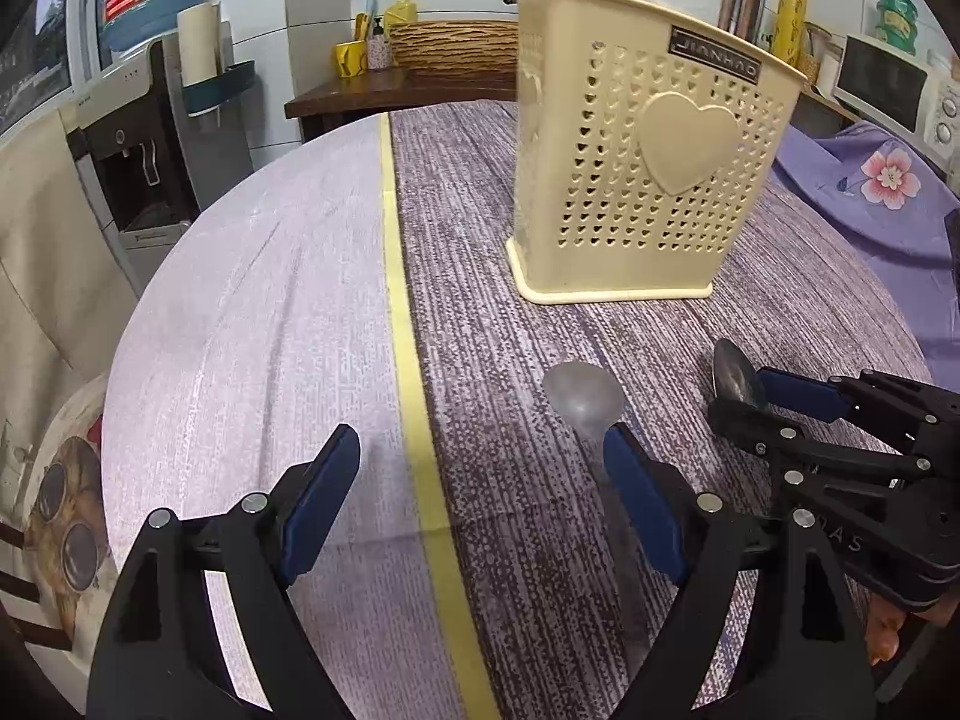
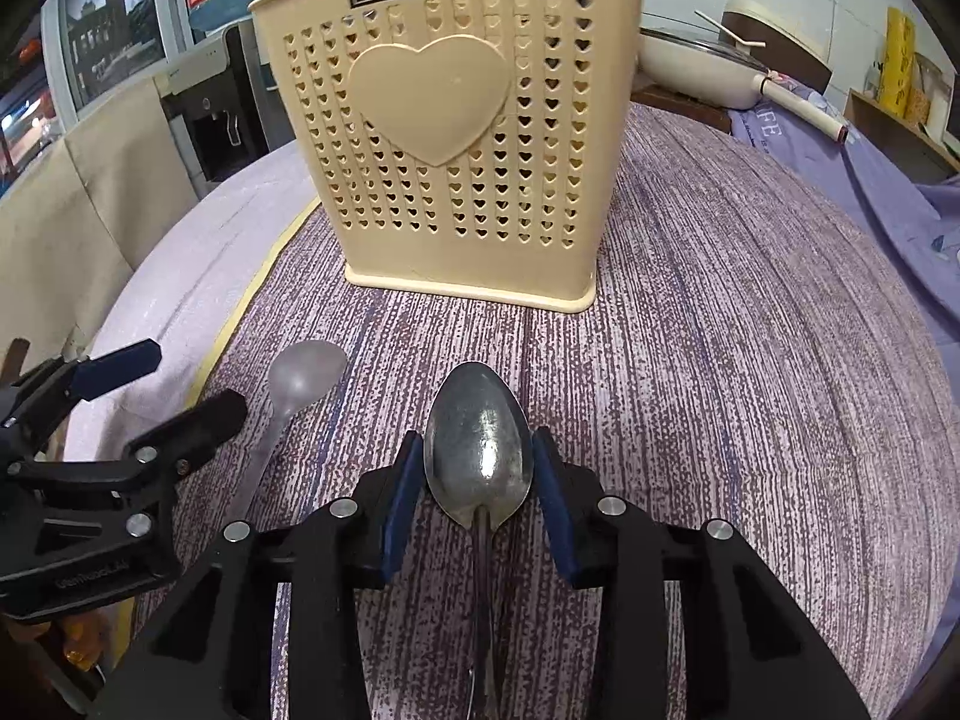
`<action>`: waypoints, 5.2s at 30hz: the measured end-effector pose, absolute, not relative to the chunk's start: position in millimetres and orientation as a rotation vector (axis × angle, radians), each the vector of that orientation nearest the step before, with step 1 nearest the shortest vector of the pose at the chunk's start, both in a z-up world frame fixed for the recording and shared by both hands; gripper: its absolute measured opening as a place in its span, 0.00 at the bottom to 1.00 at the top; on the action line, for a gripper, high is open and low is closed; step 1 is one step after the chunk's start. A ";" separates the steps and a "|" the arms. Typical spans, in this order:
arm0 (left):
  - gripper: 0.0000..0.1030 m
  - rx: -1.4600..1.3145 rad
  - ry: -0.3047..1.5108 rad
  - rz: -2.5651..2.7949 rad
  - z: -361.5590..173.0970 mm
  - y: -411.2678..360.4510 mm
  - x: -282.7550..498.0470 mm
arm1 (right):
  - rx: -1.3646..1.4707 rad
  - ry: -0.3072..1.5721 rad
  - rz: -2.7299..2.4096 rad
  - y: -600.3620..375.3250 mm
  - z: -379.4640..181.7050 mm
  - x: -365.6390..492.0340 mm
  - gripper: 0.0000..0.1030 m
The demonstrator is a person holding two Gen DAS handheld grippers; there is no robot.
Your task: Organize utensils
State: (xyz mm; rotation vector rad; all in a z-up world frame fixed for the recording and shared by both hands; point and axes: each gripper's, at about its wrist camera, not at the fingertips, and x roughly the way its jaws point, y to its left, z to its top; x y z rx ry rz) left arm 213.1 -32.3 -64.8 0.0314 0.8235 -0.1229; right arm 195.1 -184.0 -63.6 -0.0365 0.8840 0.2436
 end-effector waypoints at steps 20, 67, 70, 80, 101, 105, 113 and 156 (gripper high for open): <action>0.36 0.093 0.905 -0.174 -74.9 -76.8 245.2 | 0.017 0.874 0.196 -206.7 -61.9 189.9 0.35; 0.36 -0.094 0.539 -0.300 73.1 -42.6 187.7 | 0.146 0.575 0.365 -225.5 66.0 166.9 0.35; 0.36 -0.099 0.483 -0.301 96.8 -41.1 191.2 | 0.148 0.525 0.382 -225.0 86.2 169.9 0.35; 0.36 -0.140 0.257 -0.232 181.9 -36.6 229.2 | 0.127 0.269 0.332 -225.5 172.7 198.6 0.35; 0.36 -0.030 0.341 -0.176 93.5 -64.3 272.4 | 0.103 0.396 0.247 -215.2 84.5 249.7 0.35; 0.36 -0.032 0.366 -0.172 78.8 -63.4 273.8 | 0.089 0.414 0.232 -215.0 73.3 250.1 0.35; 0.36 -0.028 0.402 -0.165 59.0 -60.7 274.8 | 0.077 0.438 0.212 -215.4 57.0 253.4 0.35; 0.94 -0.016 0.422 -0.055 -8.9 -23.0 60.6 | -0.023 0.245 0.230 -234.6 -11.6 12.6 0.94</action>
